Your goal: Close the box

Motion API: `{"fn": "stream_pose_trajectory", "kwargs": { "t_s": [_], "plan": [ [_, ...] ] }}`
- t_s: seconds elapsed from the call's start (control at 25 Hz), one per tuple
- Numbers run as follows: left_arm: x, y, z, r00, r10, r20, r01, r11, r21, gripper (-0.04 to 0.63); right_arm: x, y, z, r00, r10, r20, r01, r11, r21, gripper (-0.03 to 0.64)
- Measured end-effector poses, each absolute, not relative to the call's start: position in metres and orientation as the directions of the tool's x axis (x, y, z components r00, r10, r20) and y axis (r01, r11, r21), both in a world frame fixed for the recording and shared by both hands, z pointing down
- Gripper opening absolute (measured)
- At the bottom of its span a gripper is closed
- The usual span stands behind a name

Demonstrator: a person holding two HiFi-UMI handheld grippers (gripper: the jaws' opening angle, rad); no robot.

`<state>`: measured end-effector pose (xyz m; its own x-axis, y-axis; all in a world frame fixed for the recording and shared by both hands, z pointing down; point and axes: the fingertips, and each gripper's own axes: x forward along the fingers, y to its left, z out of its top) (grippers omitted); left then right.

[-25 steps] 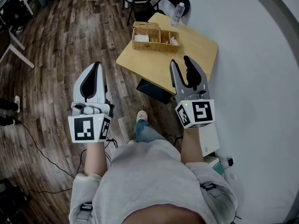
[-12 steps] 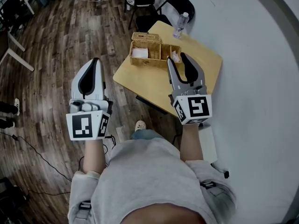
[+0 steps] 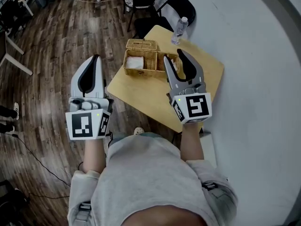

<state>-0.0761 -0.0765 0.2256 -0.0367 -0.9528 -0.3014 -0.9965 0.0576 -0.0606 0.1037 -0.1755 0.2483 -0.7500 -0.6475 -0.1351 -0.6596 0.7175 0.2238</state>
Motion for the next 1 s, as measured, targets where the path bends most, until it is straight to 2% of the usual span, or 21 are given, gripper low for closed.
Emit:
{"fn": "stream_pose_trajectory", "kwargs": {
  "t_s": [0.52, 0.84, 1.0],
  "plan": [
    [-0.090, -0.127, 0.229, -0.020, -0.956, -0.291, -0.997, 0.041, -0.064, 0.058, 0.090, -0.221, 0.254, -0.734, -0.670, -0.114, -0.677, 0.706, 0.208, 0.164],
    [-0.122, -0.179, 0.233, 0.020, -0.960, -0.280, -0.999, -0.006, -0.053, 0.058, 0.068, -0.265, 0.246, -0.699, -0.703, -0.132, -0.715, 0.683, 0.149, 0.163],
    [-0.142, -0.212, 0.235, 0.047, -0.962, -0.271, -0.998, -0.036, -0.048, 0.058, 0.049, -0.292, 0.249, -0.688, -0.719, -0.101, -0.726, 0.678, 0.114, 0.164]
  ]
}}
